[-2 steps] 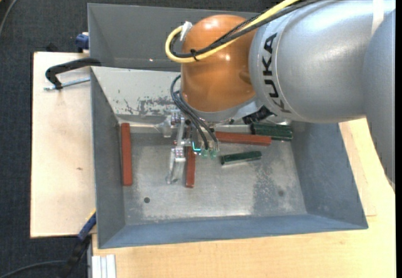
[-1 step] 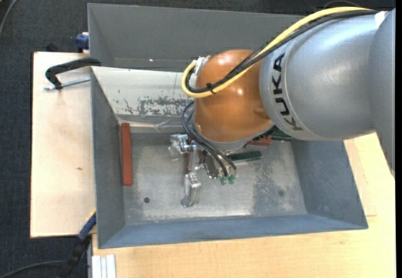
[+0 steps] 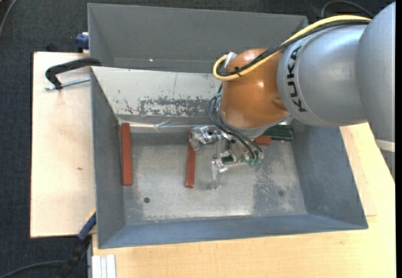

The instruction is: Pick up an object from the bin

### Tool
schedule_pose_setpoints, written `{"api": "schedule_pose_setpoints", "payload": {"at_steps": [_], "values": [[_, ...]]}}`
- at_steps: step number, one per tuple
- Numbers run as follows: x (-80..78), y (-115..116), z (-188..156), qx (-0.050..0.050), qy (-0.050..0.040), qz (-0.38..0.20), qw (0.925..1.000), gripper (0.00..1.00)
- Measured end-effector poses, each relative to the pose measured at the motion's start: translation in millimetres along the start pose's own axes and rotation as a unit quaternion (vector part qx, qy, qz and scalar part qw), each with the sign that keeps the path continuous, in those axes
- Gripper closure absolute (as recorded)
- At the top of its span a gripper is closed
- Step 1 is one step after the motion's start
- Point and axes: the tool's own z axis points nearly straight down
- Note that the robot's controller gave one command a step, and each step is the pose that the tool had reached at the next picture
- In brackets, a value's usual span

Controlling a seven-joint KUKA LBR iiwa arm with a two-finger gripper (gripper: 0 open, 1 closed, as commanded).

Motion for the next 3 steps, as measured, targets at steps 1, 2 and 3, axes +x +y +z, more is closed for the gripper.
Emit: {"api": "schedule_pose_setpoints", "payload": {"at_steps": [1, 2, 3], "values": [[-26.9, 50, 16, -0.002, -0.0032, -0.235, 0.9721, 0.00], [-26.6, 48, 15, -0.002, -0.0023, -0.233, 0.9725, 1.00], [-26.3, 64, -166, 0.000, -0.0076, -0.249, 0.9685, 1.00]]}}
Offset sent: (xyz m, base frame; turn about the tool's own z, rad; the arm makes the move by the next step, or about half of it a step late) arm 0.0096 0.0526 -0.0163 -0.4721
